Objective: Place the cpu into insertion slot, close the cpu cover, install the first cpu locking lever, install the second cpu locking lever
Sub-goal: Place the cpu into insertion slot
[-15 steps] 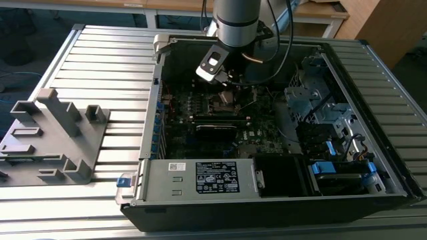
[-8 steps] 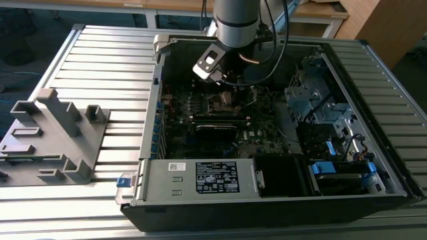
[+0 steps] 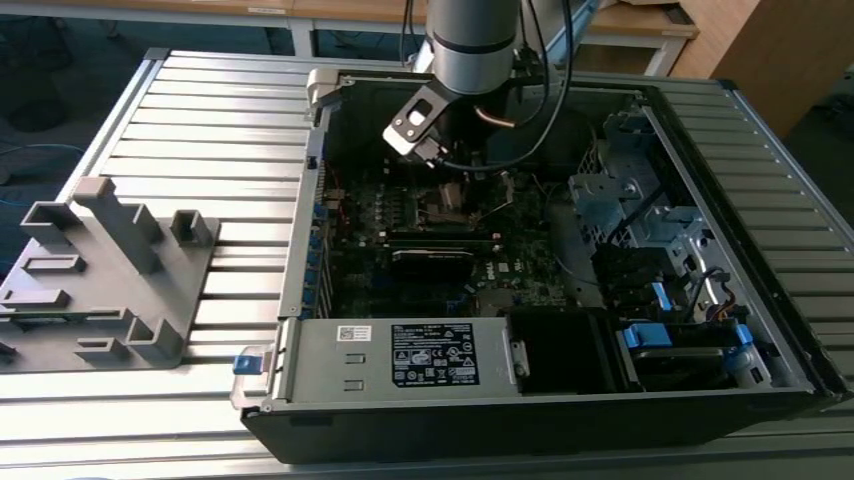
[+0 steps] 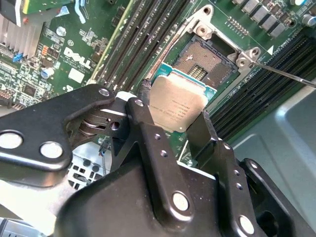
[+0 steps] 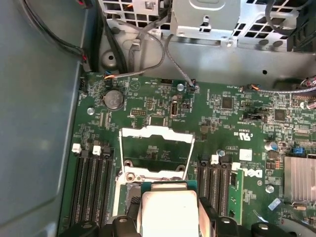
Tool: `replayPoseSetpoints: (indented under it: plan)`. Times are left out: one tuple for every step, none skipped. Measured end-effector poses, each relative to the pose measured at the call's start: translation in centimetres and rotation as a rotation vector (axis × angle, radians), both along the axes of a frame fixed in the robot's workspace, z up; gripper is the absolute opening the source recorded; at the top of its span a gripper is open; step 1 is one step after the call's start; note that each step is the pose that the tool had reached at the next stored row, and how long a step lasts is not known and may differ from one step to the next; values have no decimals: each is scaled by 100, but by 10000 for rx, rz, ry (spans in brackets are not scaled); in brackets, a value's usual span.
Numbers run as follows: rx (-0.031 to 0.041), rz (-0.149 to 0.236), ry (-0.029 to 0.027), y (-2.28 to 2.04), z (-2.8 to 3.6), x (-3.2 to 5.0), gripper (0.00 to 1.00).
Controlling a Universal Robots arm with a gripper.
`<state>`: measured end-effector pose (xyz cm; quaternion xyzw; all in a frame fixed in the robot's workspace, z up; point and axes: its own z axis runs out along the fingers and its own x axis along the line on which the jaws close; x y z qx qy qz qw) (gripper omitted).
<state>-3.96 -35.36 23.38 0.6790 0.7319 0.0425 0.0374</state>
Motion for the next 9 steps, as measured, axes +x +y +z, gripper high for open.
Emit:
replayPoseSetpoints:
  plan:
    - [-1, 0, 0, 9, 0, -1, 54]
    - [1, -3, 0, 20, -1, -4, 54]
    - [0, -9, 0, 31, -1, -7, 54]
    - [0, -25, 0, 40, -2, -10, 54]
    - [1, -62, 1, 47, -5, -10, 54]
    - [2, -155, -1, 49, -8, -10, 54]
    - [3, -316, -1, 49, -12, -10, 54]
    - [1, -496, -1, 50, -16, -10, 54]
    - [0, -687, 0, 50, -20, -10, 54]
